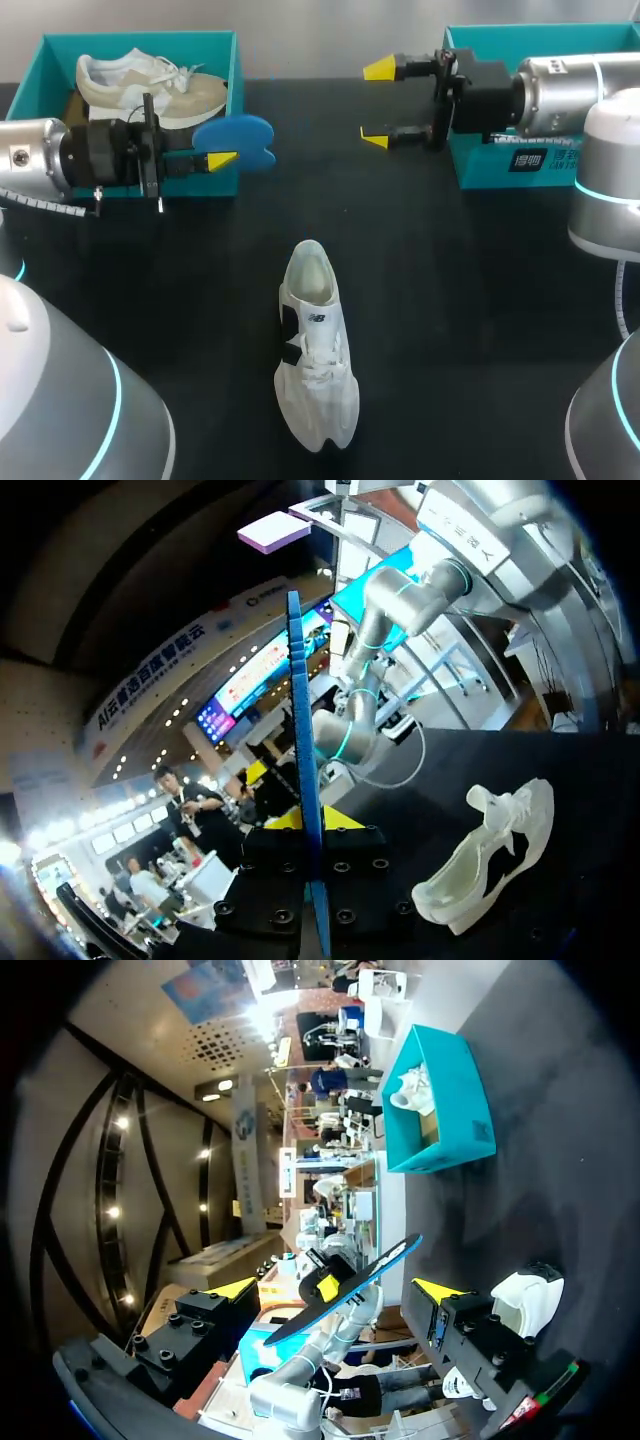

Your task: Take the shoe out of the shoebox, open the shoe tongue, remove and reinsert the insole, then place the shoe into the shoebox

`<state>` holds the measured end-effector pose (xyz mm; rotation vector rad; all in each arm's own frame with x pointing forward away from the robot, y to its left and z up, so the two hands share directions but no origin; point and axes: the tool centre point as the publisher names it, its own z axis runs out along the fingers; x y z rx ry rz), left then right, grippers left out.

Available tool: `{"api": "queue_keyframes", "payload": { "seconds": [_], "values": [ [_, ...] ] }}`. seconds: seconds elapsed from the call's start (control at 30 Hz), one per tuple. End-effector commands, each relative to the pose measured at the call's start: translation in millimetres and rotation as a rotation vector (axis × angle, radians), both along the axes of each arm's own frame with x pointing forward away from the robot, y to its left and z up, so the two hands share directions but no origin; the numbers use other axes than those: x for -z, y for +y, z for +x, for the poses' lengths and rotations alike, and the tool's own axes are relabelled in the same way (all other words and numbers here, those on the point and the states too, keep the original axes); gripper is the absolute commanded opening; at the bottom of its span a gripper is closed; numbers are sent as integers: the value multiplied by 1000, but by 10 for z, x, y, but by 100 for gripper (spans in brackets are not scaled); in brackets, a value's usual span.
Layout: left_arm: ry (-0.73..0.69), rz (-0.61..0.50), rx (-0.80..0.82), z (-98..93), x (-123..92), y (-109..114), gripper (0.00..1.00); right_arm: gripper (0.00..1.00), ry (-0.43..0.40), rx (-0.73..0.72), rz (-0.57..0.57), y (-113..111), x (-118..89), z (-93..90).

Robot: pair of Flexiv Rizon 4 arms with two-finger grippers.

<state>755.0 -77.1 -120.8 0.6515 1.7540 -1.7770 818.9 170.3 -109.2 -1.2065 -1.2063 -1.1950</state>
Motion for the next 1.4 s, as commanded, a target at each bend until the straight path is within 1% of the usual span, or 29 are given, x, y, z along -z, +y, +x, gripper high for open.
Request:
{"api": "queue_keyframes", "payload": {
  "seconds": [0.03,0.33,0.4,0.6,0.7,0.73,0.8,0.83,0.87,1.1,1.2,1.27,1.4],
  "values": [
    [-208,15,7,0,7,12,0,100,1,2,-1,16,4,-1],
    [-208,15,7,0,7,12,0,100,1,2,-1,16,4,-1],
    [-283,23,13,11,-10,-5,0,100,1,2,-1,16,4,-1],
    [-504,47,16,155,-12,-47,0,100,1,2,-1,16,4,-1],
    [-671,50,5,212,-24,-57,0,100,1,2,-1,16,4,-1],
    [-699,39,0,219,-23,-62,0,100,1,2,-1,16,4,-1],
    [-784,53,-10,237,-12,-88,0,100,1,2,-1,16,4,-1],
    [-792,25,-22,250,0,-98,0,100,1,2,-1,16,4,-1],
    [-830,46,-31,266,12,-104,0,100,1,2,-1,16,4,-1],
    [-909,53,-26,330,90,-150,0,100,-64,-26,-9,93,71,-263],
    [-905,43,-23,367,115,-159,0,100,-74,-32,-12,119,117,-362],
    [-905,44,-23,389,130,-164,0,100,-95,-50,-21,154,139,-420],
    [-908,40,-27,414,143,-161,0,100,-127,-82,-59,252,179,-505]
  ]
}}
